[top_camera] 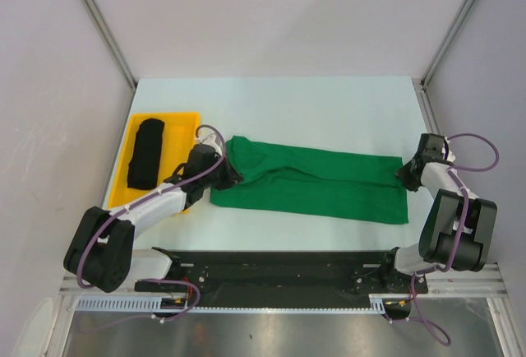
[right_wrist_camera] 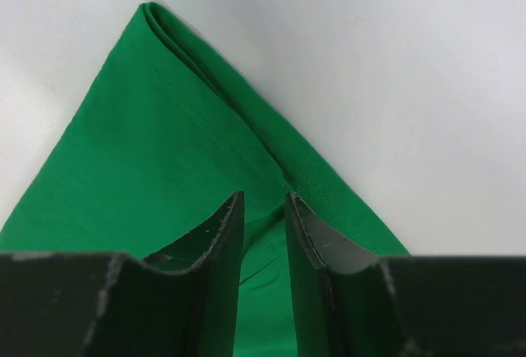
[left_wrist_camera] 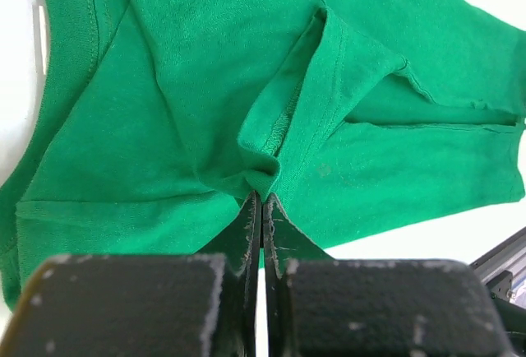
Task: Roll the t-shirts
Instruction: Fold the T-shirt at the center of the board.
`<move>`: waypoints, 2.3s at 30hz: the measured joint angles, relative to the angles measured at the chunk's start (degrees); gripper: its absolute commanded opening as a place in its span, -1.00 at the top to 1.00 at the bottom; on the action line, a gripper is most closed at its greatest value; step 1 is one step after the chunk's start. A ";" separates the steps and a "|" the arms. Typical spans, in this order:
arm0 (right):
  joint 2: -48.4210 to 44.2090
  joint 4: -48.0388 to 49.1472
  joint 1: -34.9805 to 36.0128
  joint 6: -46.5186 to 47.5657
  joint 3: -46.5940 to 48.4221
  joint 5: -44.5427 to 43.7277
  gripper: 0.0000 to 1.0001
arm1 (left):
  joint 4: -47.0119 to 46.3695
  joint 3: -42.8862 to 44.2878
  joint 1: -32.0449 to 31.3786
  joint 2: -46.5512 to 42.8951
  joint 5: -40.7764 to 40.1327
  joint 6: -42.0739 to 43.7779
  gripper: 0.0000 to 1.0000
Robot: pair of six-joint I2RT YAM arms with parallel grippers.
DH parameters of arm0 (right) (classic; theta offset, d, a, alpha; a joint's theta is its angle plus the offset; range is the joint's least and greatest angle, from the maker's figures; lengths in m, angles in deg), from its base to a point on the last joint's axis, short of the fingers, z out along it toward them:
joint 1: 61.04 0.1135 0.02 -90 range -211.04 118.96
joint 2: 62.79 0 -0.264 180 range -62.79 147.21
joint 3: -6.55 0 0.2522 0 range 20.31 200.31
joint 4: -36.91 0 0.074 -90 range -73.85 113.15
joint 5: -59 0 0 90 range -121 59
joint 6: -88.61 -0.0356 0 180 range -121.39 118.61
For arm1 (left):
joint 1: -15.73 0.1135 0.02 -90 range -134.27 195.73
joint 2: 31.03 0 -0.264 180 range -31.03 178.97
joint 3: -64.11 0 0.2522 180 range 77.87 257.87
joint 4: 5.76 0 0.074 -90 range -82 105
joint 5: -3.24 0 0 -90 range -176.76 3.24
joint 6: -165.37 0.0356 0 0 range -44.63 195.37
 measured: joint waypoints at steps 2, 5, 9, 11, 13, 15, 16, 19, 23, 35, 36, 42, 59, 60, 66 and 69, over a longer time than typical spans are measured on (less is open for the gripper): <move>0.09 -0.04 0.00 -0.11 -0.13 -0.02 0.31 | -0.39 -0.17 -0.02 0.00 0.09 -0.13 0.99; 0.13 -0.04 0.00 -0.13 -0.13 -0.09 0.29 | -1.18 -0.17 -0.02 0.11 0.26 -0.17 0.99; 0.66 -0.09 0.00 -0.13 -0.13 -0.52 0.28 | -1.49 -0.17 -0.02 0.11 0.35 -0.28 1.00; 1.11 -0.11 -0.04 -0.13 -0.17 -0.70 0.28 | -1.49 -0.17 -0.02 0.11 0.46 -0.28 1.00; 1.49 0.04 -0.07 -0.13 -0.50 -0.79 0.35 | -1.49 -0.17 -0.02 0.11 0.48 -0.31 1.00; 1.68 0.09 -0.11 -0.20 -0.94 -0.83 0.45 | -1.49 -0.17 -0.02 0.11 0.48 -0.33 1.00; 1.84 0.09 -0.15 -0.26 -1.11 -0.85 0.48 | -1.49 -0.17 -0.02 0.11 0.48 -0.39 1.00; 2.27 0.17 -0.22 -0.35 -1.31 -0.85 0.71 | -1.49 -0.17 -0.02 0.11 0.46 -0.59 1.00; 2.56 0.55 -0.26 -0.68 -1.33 -0.83 1.00 | -1.49 -0.17 -0.02 0.11 0.44 -0.63 0.99; 0.98 0.09 -1.62 -0.61 -0.72 -0.76 1.00 | 1.25 0.66 -0.02 -1.77 -0.79 -0.59 1.00; 0.94 0.07 -1.70 -0.52 -0.61 -0.68 1.00 | 1.64 0.70 -0.02 -2.62 -1.22 -0.59 1.00; 0.83 -0.07 -2.14 -0.17 -0.24 -0.39 1.00 | 2.80 0.72 -0.02 -5.92 -2.58 -0.59 1.00; 0.83 -1.03 -2.89 1.25 -0.09 -0.39 0.80 | 0.55 -5.53 -0.02 -4.11 -1.42 -1.60 1.00; 0.83 -1.01 -2.89 1.40 -0.09 -0.37 0.61 | 0.02 -5.86 -0.02 -3.48 -1.18 -1.62 1.00; -0.28 -1.16 -2.25 2.58 -0.09 -0.04 0.10 | -1.55 -6.08 -0.28 1.01 1.60 -1.53 0.71; -4.61 -0.79 0.24 3.04 -0.04 0.94 0.03 | -0.96 -6.01 -0.46 0.46 2.08 -0.72 0.47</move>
